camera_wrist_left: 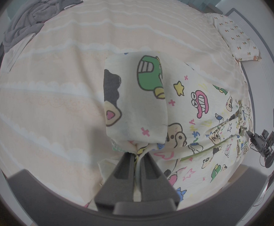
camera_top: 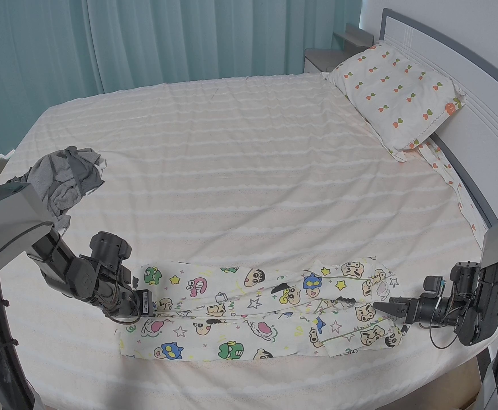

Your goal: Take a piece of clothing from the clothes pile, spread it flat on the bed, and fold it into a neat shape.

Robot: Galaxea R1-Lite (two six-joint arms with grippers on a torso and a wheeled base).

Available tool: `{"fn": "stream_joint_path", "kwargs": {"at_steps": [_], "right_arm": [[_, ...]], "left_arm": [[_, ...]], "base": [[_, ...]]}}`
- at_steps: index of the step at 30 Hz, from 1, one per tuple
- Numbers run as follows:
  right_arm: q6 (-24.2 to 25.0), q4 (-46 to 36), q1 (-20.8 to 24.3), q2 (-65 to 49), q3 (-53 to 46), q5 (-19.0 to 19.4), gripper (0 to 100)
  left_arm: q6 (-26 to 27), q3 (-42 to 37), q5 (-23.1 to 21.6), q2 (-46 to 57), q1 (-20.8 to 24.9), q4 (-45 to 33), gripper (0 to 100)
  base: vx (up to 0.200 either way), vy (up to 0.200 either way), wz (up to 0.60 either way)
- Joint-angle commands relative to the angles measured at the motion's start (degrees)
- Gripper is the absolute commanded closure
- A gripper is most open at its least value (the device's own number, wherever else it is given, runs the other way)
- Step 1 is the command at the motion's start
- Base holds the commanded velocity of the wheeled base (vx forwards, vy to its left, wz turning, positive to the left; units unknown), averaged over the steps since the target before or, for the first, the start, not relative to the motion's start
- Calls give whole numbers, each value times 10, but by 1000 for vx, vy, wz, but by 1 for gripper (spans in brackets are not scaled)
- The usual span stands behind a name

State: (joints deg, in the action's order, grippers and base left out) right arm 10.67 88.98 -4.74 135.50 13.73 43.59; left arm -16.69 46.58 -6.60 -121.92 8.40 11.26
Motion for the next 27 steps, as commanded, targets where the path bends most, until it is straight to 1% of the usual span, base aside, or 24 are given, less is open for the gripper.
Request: {"fn": "stream_joint_path", "kwargs": {"at_steps": [1, 11, 13, 22, 27], "right_arm": [[1, 7, 0, 1, 0, 0, 0], [0, 7, -1, 1, 0, 0, 0], [0, 7, 0, 1, -1, 0, 0], [1, 7, -1, 1, -1, 1, 0], [1, 7, 0, 1, 0, 1, 0]], "left_arm": [[0, -1, 1, 19, -2, -3, 100], [9, -3, 3, 29, -26, -7, 100], [29, -3, 3, 28, -44, -27, 100], [48, -11, -3, 48, -100, -36, 100], [48, -13, -4, 46, -108, -34, 100]], "base": [[0, 0, 0], [0, 0, 0], [0, 0, 0], [0, 0, 0], [0, 0, 0]]}}
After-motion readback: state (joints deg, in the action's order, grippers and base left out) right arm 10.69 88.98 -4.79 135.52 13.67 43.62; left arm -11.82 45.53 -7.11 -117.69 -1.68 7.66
